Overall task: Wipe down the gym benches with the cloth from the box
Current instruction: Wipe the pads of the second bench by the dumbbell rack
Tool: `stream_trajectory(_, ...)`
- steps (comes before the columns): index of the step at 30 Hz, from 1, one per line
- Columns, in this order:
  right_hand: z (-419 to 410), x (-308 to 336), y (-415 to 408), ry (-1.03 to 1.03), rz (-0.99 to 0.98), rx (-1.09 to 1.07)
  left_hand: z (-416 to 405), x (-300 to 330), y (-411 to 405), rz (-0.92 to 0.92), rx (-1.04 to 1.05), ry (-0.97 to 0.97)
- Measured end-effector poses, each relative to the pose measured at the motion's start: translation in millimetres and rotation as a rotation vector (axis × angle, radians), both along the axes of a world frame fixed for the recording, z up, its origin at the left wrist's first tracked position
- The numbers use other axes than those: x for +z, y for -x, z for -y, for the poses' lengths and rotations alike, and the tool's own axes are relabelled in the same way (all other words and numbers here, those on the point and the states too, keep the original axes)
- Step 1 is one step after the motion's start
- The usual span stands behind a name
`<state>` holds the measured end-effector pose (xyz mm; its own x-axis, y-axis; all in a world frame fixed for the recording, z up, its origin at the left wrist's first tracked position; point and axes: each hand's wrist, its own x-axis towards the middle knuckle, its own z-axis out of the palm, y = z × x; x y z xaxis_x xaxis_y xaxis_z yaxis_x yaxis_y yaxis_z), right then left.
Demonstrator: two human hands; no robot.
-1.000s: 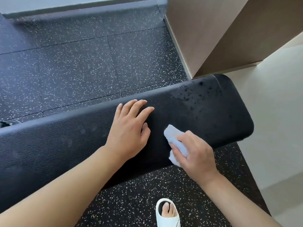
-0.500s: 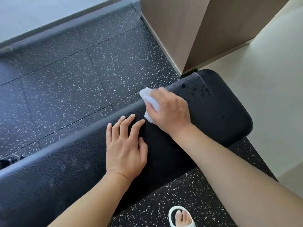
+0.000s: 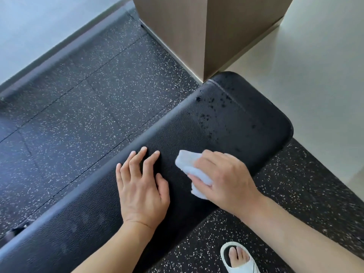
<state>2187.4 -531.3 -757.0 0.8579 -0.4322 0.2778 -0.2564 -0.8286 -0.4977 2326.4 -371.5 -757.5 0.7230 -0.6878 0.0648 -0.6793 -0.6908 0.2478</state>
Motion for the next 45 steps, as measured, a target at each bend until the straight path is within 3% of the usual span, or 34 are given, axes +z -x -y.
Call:
stream_trajectory(3, 37, 1, -7, 0.048, -0.001, -0.034, 0, 0, 0, 0.001, 0.002, 0.001)
stream_trajectory(9, 116, 3, -123, 0.084, -0.051, -0.474, 1, 0, 0, -0.013, 0.004, -0.001)
stream_trajectory(13, 68, 10, -170, 0.096, -0.122, -0.293, -1, 1, -1, -0.011, -0.003, -0.008)
stream_trajectory(18, -5, 10, -113, -0.043, 0.017, -0.064, -1, -3, -1, 0.005, -0.007, -0.026)
stream_trajectory(22, 28, 3, -31, 0.055, -0.031, 0.035, -2, -3, -3, 0.006, -0.013, -0.006)
stream_trajectory(26, 98, 3, -12, 0.125, -0.023, -0.11, 1, -2, -2, 0.009, -0.01, -0.003)
stream_trajectory(30, 132, 6, -84, 0.117, -0.045, -0.406, -2, -5, -3, 0.004, -0.009, -0.008)
stream_trajectory(36, 46, 5, -150, 0.065, 0.004, -0.268, 0, -3, -2, -0.001, -0.007, -0.026)
stream_trajectory(40, -4, 1, -88, -0.012, 0.071, -0.131, -1, -3, -1, -0.013, -0.011, -0.021)
stream_trajectory(45, 32, -2, 28, 0.057, 0.001, -0.278, 0, -1, 1, -0.019, 0.01, -0.015)
